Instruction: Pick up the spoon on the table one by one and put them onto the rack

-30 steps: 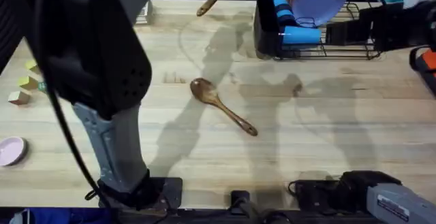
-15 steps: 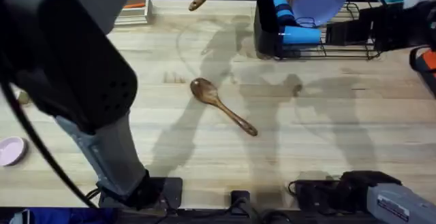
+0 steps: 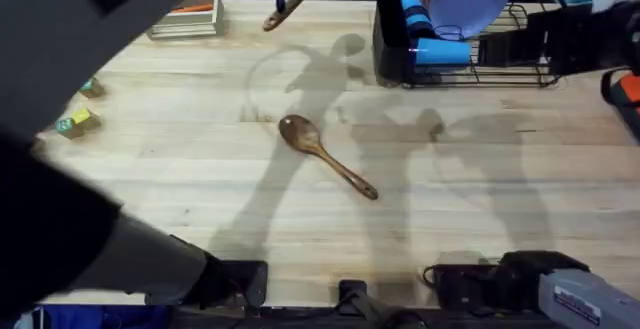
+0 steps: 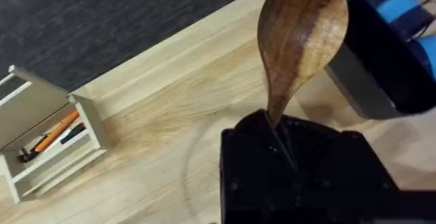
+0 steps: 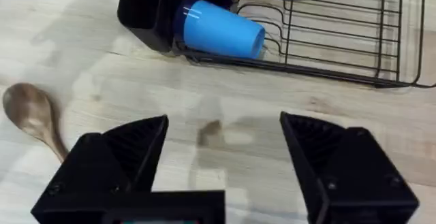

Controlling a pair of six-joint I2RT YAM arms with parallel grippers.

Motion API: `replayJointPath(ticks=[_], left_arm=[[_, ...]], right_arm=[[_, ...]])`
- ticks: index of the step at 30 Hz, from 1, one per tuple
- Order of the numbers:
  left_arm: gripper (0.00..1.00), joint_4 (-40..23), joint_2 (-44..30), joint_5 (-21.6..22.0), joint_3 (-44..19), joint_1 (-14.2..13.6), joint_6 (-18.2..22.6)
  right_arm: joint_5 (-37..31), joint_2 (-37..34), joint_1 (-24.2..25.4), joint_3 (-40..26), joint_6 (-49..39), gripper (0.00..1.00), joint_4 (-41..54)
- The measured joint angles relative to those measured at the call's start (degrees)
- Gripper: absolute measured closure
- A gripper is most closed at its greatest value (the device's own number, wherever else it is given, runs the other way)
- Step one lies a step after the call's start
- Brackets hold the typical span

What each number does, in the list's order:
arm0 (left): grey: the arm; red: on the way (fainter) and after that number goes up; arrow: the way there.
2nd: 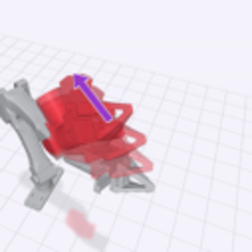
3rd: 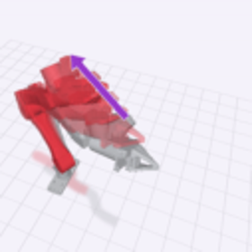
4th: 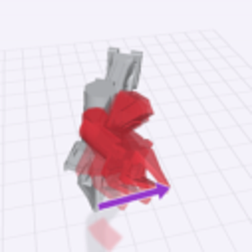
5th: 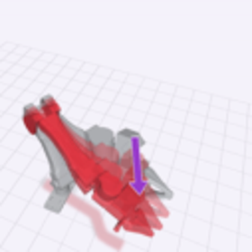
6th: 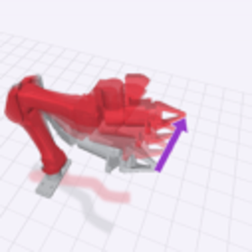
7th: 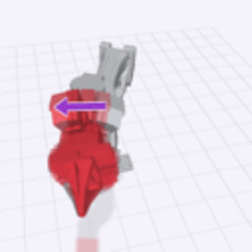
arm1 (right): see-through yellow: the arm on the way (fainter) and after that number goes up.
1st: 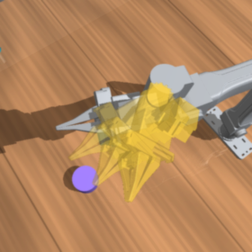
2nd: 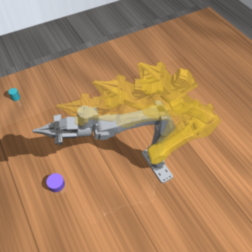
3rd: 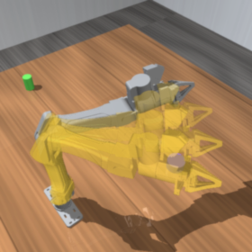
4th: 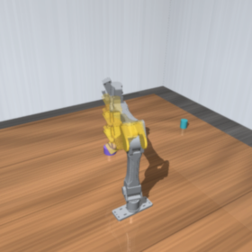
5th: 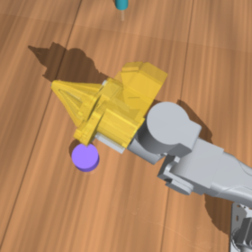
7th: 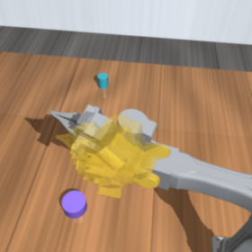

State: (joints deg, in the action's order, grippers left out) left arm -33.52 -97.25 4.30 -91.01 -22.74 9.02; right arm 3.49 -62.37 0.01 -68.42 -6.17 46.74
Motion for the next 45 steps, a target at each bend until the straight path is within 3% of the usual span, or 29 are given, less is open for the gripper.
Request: replayJointPath(ticks=[8,14,26,31,45], left_arm=[[0.958,10.0,11.7,0.0,15.3,0.0,1.2],[0.957,13.5,13.3,-1.5,17.0,0.0,-0.3],[0.956,32.4,7.3,-13.0,17.2,0.0,-2.2],[0.956,41.8,3.0,-17.1,17.2,-0.1,-5.1],[0.956,64.6,-7.6,-19.7,17.2,-3.5,-16.2]], right_arm=[[0.0,0.0,0.0,0.0,0.0,0.005,0.0],[0.0,0.0,0.0,0.0,0.0,0.005,0.0],[0.0,0.0,0.0,0.0,0.0,0.005,0.0],[0.0,0.0,0.0,0.0,0.0,0.005,0.0],[0.0,0.0,0.0,0.0,0.0,0.005,0.0]])
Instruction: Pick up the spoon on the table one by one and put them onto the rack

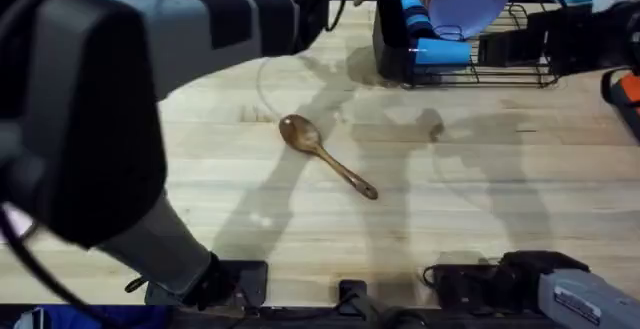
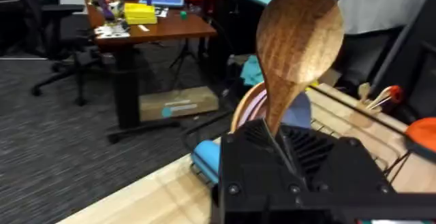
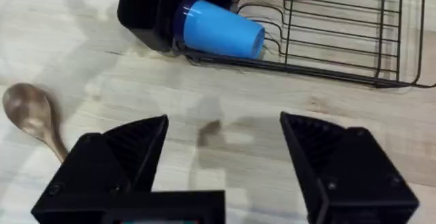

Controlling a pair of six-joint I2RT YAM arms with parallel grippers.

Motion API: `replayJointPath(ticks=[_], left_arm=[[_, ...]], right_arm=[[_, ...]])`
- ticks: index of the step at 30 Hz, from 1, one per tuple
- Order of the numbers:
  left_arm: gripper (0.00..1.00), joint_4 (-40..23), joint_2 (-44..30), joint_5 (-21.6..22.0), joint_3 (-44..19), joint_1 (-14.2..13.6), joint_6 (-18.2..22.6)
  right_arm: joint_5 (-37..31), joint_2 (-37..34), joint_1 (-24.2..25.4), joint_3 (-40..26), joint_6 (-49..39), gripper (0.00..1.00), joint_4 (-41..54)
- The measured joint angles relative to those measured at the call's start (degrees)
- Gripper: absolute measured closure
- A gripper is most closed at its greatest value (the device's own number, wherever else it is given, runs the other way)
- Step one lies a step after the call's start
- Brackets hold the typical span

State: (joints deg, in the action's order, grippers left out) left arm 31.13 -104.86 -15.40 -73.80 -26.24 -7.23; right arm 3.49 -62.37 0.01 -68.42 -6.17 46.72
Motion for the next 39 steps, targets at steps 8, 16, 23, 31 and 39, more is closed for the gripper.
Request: replayJointPath(ticks=[8,16,23,31,39], left_arm=[[0.956,13.5,-5.1,0.2,0.1,-1.6,-6.7],[0.956,21.1,-8.7,3.3,0.1,-2.5,-14.1],[0.956,21.3,-10.6,6.7,0.1,-3.3,-17.4],[0.956,22.0,-10.9,9.7,0.1,-3.5,-19.0],[0.956,21.8,-15.0,10.6,0.1,-3.5,-19.6]], right_arm=[[0.0,0.0,0.0,0.0,0.0,0.005,0.0],[0.0,0.0,0.0,0.0,0.0,0.005,0.0],[0.0,0.0,0.0,0.0,0.0,0.006,0.0],[0.0,0.0,0.0,0.0,0.0,0.006,0.0],[0.0,0.0,0.0,0.0,0.2,0.005,0.0]])
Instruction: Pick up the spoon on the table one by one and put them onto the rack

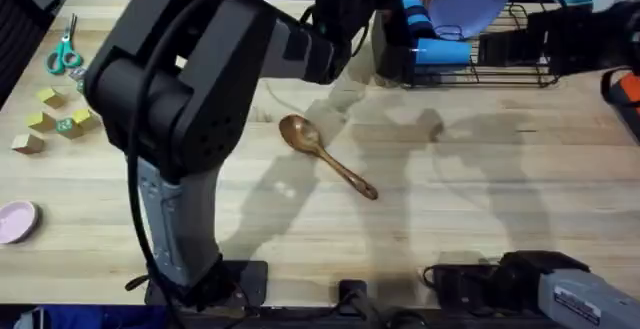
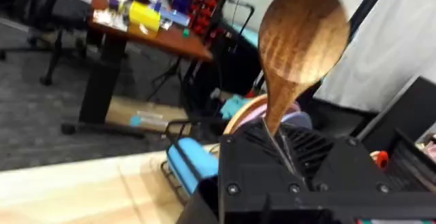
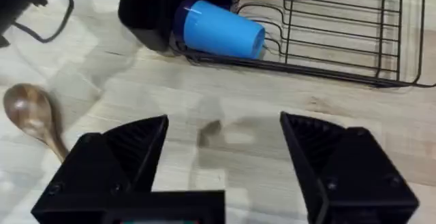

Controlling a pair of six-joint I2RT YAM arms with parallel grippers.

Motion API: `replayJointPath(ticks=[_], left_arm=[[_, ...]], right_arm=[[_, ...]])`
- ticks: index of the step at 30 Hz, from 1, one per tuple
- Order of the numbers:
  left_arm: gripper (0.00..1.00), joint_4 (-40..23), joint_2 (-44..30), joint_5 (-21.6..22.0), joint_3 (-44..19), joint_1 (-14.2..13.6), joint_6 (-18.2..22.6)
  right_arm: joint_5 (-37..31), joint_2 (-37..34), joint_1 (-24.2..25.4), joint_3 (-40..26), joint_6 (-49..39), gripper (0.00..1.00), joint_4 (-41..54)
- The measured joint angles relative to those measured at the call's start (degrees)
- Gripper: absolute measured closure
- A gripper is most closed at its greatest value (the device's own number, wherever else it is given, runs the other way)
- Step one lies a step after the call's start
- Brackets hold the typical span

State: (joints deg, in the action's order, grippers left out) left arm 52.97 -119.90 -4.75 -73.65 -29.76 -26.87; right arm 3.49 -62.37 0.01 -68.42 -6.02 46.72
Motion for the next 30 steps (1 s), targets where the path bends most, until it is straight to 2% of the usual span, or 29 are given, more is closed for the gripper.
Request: replayJointPath(ticks=[4,16,24,30], left_arm=[[0.956,-0.9,-0.2,0.1,0.2,0.0,-0.2],[0.956,-9.2,-0.2,0.0,0.2,0.0,-0.1],[0.957,-9.7,-0.2,-1.1,0.2,0.0,3.1],[0.892,-12.6,-0.2,-1.5,0.2,0.0,5.4]], right_arm=[[0.0,0.0,0.0,0.0,0.0,0.005,0.0],[0.0,0.0,0.0,0.0,0.0,0.005,-0.2],[0.0,0.0,0.0,0.0,0.0,0.005,-0.2],[0.0,0.0,0.0,0.0,0.0,0.005,-0.2]])
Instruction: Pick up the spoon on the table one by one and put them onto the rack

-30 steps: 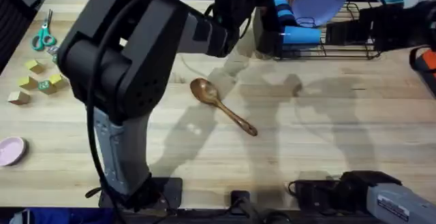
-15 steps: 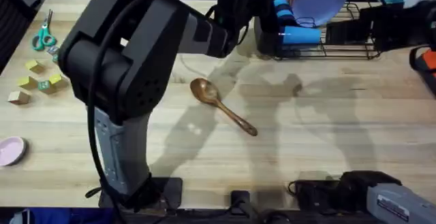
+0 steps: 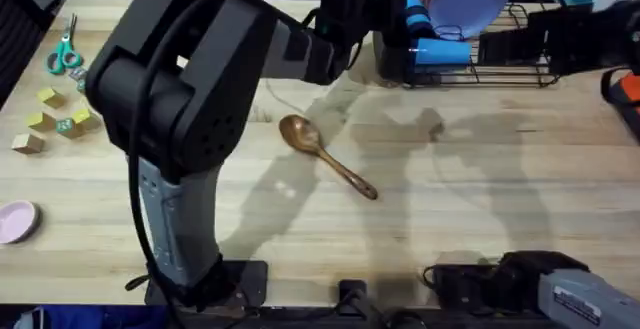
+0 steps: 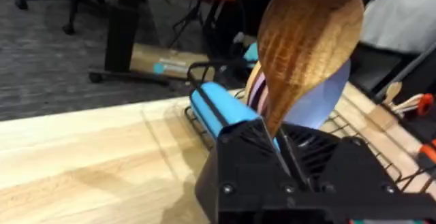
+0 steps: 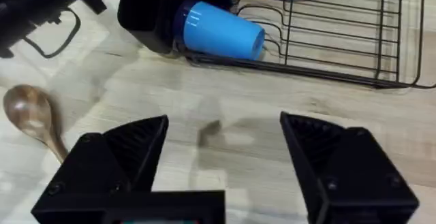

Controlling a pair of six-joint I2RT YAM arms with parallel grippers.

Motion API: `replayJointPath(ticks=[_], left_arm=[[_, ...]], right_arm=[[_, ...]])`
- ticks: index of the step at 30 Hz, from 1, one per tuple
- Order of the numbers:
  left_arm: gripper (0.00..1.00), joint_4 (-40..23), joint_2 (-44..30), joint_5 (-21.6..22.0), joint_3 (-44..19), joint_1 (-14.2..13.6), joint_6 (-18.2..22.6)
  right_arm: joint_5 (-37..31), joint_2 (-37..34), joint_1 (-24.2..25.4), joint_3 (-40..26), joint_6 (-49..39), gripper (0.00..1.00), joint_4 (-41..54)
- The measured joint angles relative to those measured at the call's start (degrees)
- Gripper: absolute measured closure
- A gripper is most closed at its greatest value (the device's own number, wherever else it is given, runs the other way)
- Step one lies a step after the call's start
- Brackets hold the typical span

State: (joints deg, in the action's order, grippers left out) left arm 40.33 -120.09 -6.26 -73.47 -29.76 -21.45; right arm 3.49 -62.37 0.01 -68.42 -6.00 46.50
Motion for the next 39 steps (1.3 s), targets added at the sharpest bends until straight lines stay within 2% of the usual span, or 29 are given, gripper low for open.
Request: replayJointPath(ticks=[1,5,14,18,21,23,33,39], left_arm=[[0.803,-1.0,0.0,-0.1,0.0,0.0,1.1],[0.607,-1.3,0.0,-0.2,0.0,0.0,2.0],[0.324,-8.6,4.0,-0.2,0.0,0.2,6.0],[0.302,-14.0,8.3,-0.2,0.0,0.5,8.2],[0.213,-19.7,11.9,-0.2,0.0,1.2,9.2],[0.199,-24.0,14.2,-0.2,0.0,1.9,9.5],[0.177,-50.6,26.6,-0.2,0.0,7.4,12.1],[0.158,-64.5,34.8,-0.2,0.0,10.9,13.6]], right_arm=[[0.0,0.0,0.0,0.0,0.0,0.005,0.0],[0.0,0.0,0.0,0.0,0.0,0.006,0.0],[0.0,0.0,0.0,0.0,0.0,0.005,0.0],[0.0,0.0,0.0,0.0,0.0,0.005,0.0],[0.0,0.0,0.0,0.0,0.0,0.005,0.0],[0.0,0.0,0.0,0.0,0.0,0.005,0.3],[0.0,0.0,0.0,0.0,0.0,0.005,0.8],[0.3,0.0,0.0,0.0,0.0,0.006,0.9]])
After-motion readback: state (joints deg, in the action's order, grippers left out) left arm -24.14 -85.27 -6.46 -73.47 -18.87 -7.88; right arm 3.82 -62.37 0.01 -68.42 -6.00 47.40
